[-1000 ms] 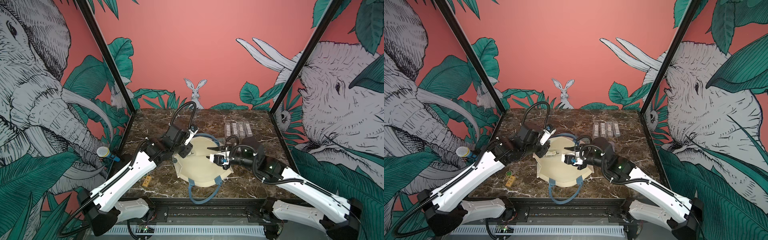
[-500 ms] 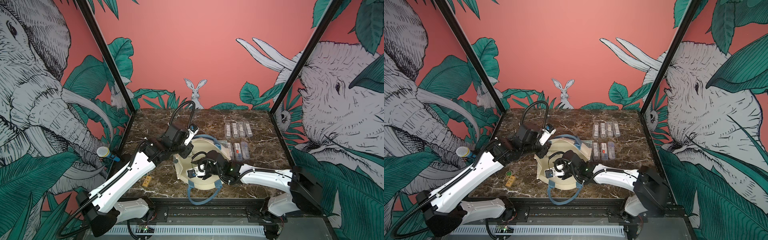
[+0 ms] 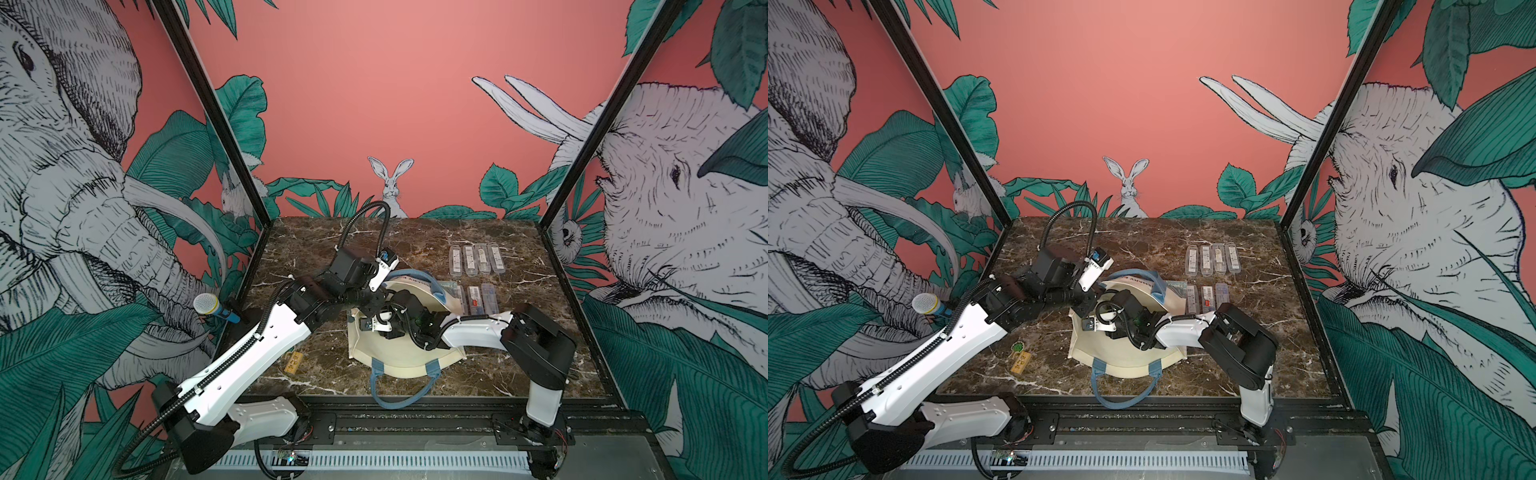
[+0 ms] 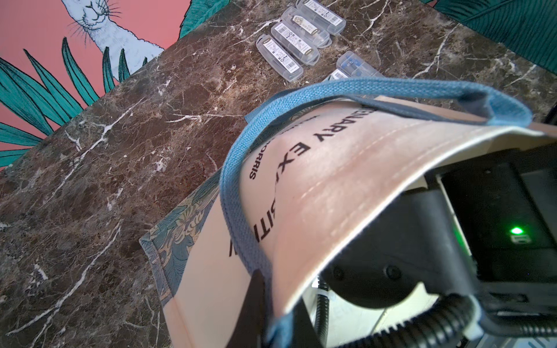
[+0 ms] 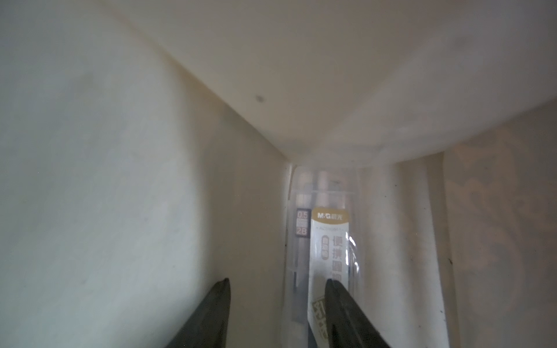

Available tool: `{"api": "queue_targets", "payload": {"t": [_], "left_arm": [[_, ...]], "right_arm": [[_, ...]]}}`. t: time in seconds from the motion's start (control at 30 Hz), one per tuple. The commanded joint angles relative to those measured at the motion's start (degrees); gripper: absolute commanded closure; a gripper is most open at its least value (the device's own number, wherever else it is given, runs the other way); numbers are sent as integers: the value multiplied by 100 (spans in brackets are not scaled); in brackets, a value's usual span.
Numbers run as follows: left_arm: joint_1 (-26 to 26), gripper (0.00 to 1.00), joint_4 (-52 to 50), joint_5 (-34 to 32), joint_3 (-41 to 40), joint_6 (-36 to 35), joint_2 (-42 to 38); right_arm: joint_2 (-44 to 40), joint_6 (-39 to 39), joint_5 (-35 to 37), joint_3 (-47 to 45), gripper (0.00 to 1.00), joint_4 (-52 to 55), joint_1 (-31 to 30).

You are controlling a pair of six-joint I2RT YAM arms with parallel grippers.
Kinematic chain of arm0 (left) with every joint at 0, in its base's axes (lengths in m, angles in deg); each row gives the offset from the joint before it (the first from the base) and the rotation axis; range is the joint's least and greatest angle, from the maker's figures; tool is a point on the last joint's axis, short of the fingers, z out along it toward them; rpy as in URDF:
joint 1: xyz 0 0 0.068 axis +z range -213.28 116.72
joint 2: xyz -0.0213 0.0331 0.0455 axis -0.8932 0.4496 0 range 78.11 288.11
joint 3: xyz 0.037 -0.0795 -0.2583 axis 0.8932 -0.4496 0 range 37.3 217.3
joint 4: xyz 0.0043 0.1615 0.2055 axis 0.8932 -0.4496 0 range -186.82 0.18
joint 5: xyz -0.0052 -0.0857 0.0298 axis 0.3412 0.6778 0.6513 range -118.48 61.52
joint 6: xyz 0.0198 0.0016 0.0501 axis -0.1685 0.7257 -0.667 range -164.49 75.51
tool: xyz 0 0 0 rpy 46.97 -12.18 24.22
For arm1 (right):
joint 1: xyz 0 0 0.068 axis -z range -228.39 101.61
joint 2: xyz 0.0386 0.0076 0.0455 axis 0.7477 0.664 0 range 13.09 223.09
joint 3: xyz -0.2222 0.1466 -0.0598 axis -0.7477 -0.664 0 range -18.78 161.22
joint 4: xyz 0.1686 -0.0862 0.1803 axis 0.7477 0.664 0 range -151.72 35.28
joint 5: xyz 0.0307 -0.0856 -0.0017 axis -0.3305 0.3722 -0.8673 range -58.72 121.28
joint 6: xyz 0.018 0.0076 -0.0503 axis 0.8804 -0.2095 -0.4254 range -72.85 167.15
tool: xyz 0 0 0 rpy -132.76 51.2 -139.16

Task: Take out the compass set from the canvas bag
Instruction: Pick up the compass set from the canvas bag.

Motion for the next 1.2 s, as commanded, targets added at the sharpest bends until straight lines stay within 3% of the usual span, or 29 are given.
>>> {"api": "queue_targets", "payload": {"t": [0.0,0.27,0.63,0.87,1.17], "left_arm": [[-12,100,175,323,13,176,-220],[-9,100,149,368,20,209,-255],[-10,100,131,404,38,220,-290],[-9,100,122,285,24,144,-300],[-9,100,210,134,-101,99,-307]], "right_arm": [[149,202,385,196,44,-571,14],[341,696,820,378,40,-882,70],[977,1807,1467,1176,26,314,197],[1129,2965,567,1767,44,1571,394],[989,3285,-84,2126,64,2593,421]]}}
